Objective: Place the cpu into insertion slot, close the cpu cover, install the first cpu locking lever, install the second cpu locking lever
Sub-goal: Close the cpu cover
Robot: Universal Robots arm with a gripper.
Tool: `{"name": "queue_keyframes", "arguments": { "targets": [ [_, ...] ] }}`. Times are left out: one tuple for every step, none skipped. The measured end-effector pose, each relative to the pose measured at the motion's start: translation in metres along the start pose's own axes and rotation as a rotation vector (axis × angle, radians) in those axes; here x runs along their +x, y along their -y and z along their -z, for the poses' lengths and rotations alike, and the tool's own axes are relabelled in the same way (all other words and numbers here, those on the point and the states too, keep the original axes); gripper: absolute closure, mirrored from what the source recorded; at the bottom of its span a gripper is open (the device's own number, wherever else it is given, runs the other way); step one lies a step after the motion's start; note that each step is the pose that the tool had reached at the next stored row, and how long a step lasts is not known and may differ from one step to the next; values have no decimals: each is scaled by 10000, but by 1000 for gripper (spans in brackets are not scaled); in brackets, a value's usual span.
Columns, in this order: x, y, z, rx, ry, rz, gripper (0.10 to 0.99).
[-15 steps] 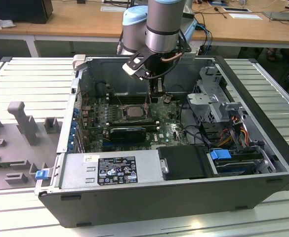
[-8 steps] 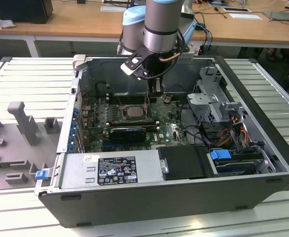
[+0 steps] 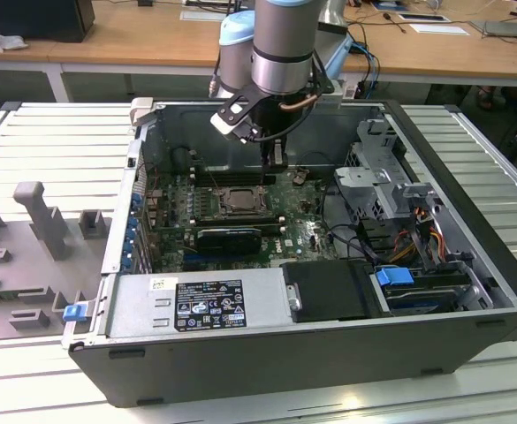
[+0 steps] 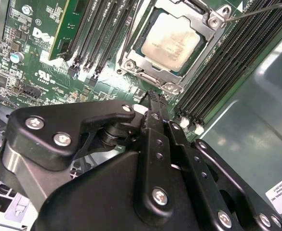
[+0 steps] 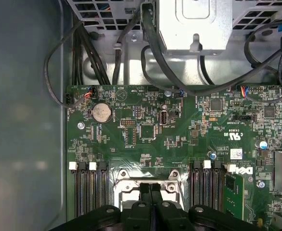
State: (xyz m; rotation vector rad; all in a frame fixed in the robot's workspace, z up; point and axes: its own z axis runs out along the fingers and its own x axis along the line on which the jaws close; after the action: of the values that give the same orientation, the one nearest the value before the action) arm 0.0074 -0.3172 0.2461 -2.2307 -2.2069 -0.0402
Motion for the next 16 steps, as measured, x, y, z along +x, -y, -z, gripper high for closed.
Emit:
{"name": "queue_keyframes", "arguments": {
  "targets": [
    [0, 3, 0, 0, 0, 0, 980],
    [0, 7, 0, 0, 1, 0, 980],
    [0, 10, -1, 0, 0, 1, 980],
    [0, 15, -1, 0, 1, -1, 980],
    [0, 17, -1, 0, 0, 0, 980],
    [0, 20, -1, 0, 0, 0, 980],
    [0, 23, -1, 0, 0, 0, 980],
    [0, 25, -2, 0, 0, 0, 980],
    [0, 28, -2, -1, 0, -1, 980],
    [-1, 33, -2, 0, 0, 0, 980],
    [-1, 36, -2, 0, 0, 0, 980],
    [-1, 40, -2, -1, 0, 0, 980],
    [-1, 42, -2, 0, 0, 0, 980],
    [-1, 44, -2, 0, 0, 0, 980],
    [-1, 46, -2, 0, 0, 1, 980],
    [-1, 48, -2, 0, 0, 0, 980]
  ]
}}
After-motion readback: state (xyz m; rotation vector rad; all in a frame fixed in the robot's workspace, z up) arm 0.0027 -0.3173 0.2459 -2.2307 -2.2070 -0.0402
